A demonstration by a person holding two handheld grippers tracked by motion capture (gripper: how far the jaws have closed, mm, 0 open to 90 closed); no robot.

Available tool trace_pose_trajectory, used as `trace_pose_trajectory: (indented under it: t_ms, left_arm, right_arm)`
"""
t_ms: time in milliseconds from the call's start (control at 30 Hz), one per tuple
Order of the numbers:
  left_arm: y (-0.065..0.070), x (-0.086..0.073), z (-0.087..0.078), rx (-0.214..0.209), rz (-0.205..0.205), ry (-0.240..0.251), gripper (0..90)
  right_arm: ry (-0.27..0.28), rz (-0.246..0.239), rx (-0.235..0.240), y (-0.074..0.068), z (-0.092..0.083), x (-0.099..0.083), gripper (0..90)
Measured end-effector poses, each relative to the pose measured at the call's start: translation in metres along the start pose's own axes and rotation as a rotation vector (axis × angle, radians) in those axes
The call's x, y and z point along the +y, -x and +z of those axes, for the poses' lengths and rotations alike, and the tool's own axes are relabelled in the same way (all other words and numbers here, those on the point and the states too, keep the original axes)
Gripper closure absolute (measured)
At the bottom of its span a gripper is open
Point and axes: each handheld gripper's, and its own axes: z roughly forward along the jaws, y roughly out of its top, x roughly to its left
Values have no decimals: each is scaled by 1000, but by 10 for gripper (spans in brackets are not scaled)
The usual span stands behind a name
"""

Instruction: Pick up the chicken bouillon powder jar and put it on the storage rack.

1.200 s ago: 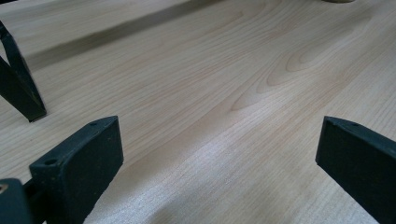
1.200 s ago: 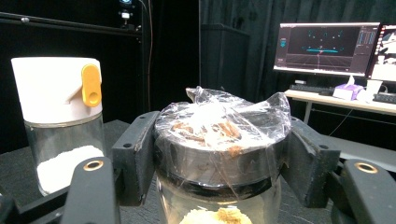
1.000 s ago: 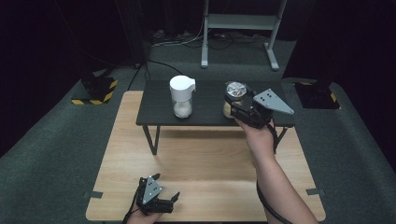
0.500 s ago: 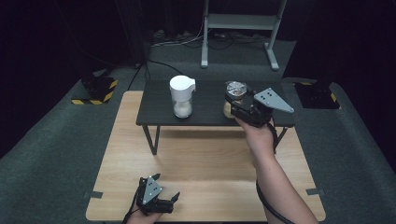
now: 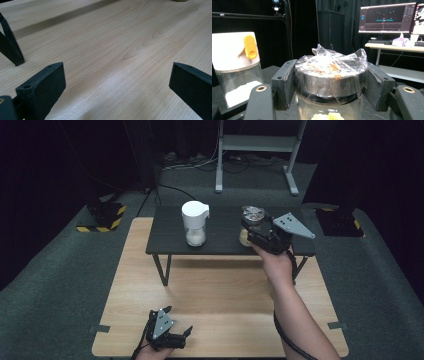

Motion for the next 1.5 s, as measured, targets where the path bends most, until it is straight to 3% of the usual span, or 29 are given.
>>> trace_pose_trajectory:
  t_ms: [667,1500]
  left_arm:
    - [0,0,0,0,0,0,10]
    - [0,0,0,-4,-5,0,9]
  right_arm:
    - [-7,3,-3,-1,0,1,327]
    - [-35,1,-11,-7,1,3,29]
